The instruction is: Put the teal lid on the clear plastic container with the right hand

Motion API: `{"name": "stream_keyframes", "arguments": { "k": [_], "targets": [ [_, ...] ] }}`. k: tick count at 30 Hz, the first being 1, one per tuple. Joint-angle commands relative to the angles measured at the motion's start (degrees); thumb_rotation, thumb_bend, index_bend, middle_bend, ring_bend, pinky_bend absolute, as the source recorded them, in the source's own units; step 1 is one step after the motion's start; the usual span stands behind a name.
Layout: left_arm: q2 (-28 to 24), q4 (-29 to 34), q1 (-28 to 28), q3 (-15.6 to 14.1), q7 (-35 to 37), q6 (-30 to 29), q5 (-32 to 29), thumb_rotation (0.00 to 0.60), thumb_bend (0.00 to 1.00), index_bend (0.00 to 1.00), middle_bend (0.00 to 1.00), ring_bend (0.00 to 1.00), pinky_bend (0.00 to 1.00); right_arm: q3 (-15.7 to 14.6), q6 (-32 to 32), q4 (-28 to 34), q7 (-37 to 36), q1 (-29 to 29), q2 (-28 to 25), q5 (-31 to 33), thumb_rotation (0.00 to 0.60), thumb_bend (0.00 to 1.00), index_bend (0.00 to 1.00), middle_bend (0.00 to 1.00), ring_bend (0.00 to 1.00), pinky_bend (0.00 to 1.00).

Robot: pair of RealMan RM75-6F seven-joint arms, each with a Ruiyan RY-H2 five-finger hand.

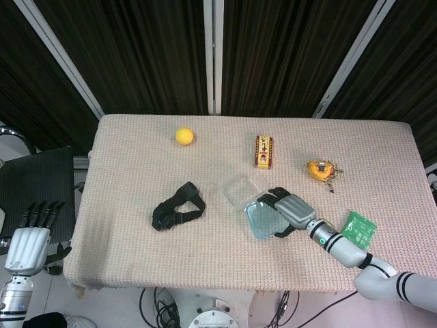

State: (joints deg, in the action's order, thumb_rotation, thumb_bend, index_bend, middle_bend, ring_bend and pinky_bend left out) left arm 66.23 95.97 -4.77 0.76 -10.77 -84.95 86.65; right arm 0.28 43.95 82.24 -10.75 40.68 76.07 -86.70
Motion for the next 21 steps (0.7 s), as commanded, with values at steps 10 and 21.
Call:
{"name": "stream_keyframes", "arguments": {
  "k": [10,21],
  "targets": [
    [0.2,-0.5,-0.2,0.1,0.6,0.3,0.0,0.6,0.0,0.1,0.09,0.03,0.0,1.2,5.7,15.7,3.7,-0.9,-14.1,-1.2,0.6,0.28,0.2,0.29,0.0,0.0],
    [0.1,0.5,-0.3,0.3,-0.4,1.0,-1.3,0.6,0.0,0.1,0.09,0.03,0.0,7.9,-11.6,7.9,12.4,12.5,-9.7,11.0,0.6,0.3,0.2,0.29,0.0,0.0]
  ]
}}
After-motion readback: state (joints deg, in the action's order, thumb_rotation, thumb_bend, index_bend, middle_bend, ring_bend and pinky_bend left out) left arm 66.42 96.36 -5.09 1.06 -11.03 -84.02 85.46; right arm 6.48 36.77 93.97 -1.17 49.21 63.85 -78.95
